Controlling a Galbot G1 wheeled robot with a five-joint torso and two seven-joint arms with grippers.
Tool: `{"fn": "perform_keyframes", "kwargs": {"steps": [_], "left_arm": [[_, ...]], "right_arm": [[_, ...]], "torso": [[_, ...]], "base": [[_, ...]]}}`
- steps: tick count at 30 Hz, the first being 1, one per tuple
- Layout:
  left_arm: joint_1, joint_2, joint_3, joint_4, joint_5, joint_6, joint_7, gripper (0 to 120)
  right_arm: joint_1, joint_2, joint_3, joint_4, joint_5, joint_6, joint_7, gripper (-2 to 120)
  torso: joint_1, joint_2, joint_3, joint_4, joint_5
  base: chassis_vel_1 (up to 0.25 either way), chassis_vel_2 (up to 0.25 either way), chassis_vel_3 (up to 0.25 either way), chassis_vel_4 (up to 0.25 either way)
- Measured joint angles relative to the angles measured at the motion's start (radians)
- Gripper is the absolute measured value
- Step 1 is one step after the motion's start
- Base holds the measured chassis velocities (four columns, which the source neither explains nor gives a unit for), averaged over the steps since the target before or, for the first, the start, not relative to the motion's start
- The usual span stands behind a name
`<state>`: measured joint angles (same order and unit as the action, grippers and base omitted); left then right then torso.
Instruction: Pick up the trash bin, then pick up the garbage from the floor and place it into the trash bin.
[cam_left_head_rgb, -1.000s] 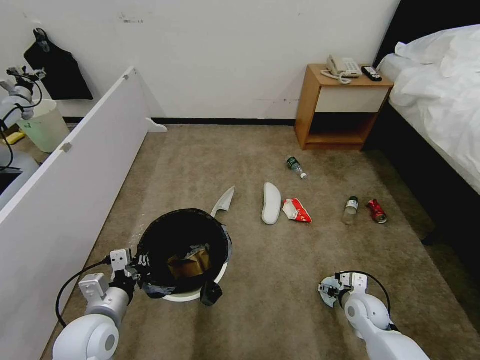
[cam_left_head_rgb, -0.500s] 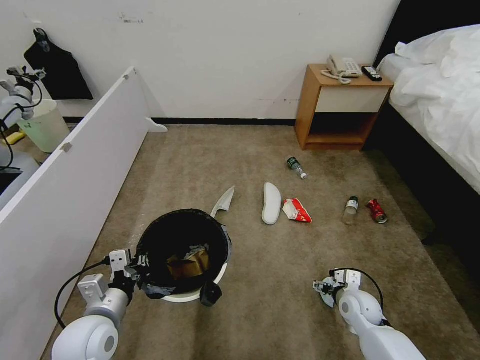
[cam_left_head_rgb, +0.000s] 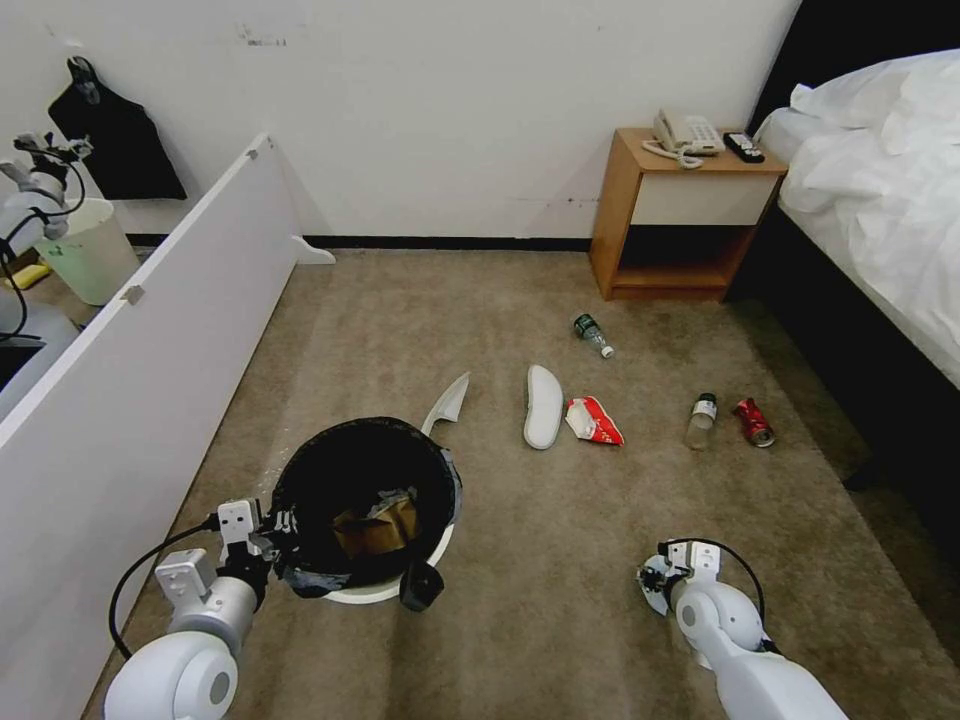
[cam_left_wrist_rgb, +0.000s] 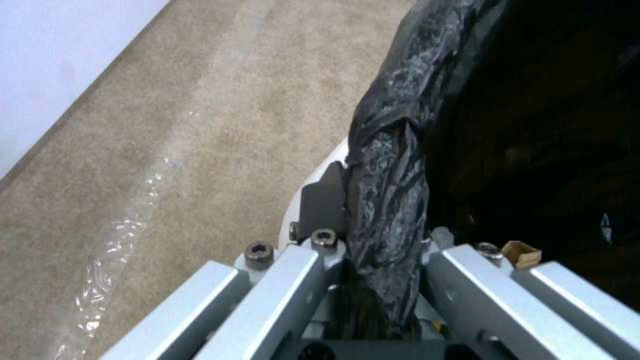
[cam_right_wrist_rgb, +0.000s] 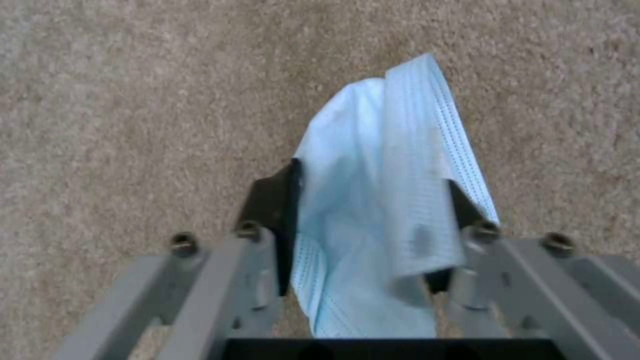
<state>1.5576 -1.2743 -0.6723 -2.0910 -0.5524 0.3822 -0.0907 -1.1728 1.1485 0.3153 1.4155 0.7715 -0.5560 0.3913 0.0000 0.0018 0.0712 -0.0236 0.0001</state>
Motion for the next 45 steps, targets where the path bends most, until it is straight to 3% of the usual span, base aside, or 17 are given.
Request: {"fn": "perform_keyframes", "kwargs": {"steps": [2,9,18,23,29,31,33,37,40,43,45], "left_arm": [[0.0,-0.003,0.002,0.0,0.0,0.0,-0.001,1],[0.0,-0.008,0.005,0.0,0.003,0.0,-0.001,1],[0.003,0.008,0.023,-0.015,-0.002,0.02,-0.014,1],[0.004,0.034,0.035,-0.02,-0.017,0.038,-0.026,1],[0.001,0.056,0.051,-0.017,-0.035,0.057,-0.037,1],[-0.006,0.063,0.071,-0.015,-0.042,0.078,-0.043,1],[-0.008,0.063,0.078,-0.015,-0.045,0.088,-0.045,1],[-0.012,0.063,0.09,-0.016,-0.047,0.103,-0.05,1],[-0.024,0.064,0.117,-0.024,-0.049,0.134,-0.062,1],[-0.026,0.066,0.124,-0.027,-0.05,0.14,-0.065,1],[-0.032,0.071,0.143,-0.033,-0.051,0.157,-0.071,1]], "right_arm": [[0.0,0.0,-0.002,0.006,0.001,0.002,0.0,19],[-0.003,-0.005,-0.002,0.021,0.004,0.006,0.002,0],[-0.058,-0.073,0.017,0.179,0.063,0.004,0.044,0],[-0.132,-0.172,0.049,0.407,0.146,-0.016,0.098,0],[-0.171,-0.256,0.083,0.58,0.209,-0.029,0.128,0],[-0.178,-0.327,0.115,0.717,0.275,-0.039,0.137,0],[-0.175,-0.354,0.125,0.759,0.295,-0.041,0.136,0],[-0.164,-0.405,0.143,0.821,0.326,-0.041,0.12,0],[-0.148,-0.489,0.179,0.893,0.342,-0.02,0.031,0],[-0.144,-0.506,0.187,0.904,0.337,-0.011,0.001,0],[-0.13,-0.541,0.2,0.925,0.325,0.011,-0.078,0]], "torso": [[0.0,0.0,0.0,0.0,-0.0001],[0.0,0.0,0.0,0.0001,0.0],[0.0,0.0,0.0,0.0,0.0001],[0.0,0.0,0.0,0.0,-0.0002],[0.0,0.0,0.0,-0.0001,0.0002],[0.0,0.0,0.0,0.0001,0.0],[0.0,0.0,0.0,0.0,0.0],[0.0,0.0,0.0,0.0,-0.0001],[0.0,0.0,0.0,0.0001,0.0],[0.0,0.0,0.0,-0.0001,0.0],[0.0,0.0,0.0,0.0001,0.0001]], "base": [[0.0,0.0,0.0,0.0],[0.0,0.0,0.0,0.0],[0.0,0.0,0.0,0.0],[0.0,0.0,0.0,0.0],[0.0,0.0,0.0,0.0],[0.0,0.0,0.0,0.0],[0.0,0.0,0.0,0.0],[0.0,0.0,0.0,0.0],[0.0,0.0,0.0,0.0],[0.0,0.0,0.0,0.0],[0.0,0.0,0.0,0.0]]}}
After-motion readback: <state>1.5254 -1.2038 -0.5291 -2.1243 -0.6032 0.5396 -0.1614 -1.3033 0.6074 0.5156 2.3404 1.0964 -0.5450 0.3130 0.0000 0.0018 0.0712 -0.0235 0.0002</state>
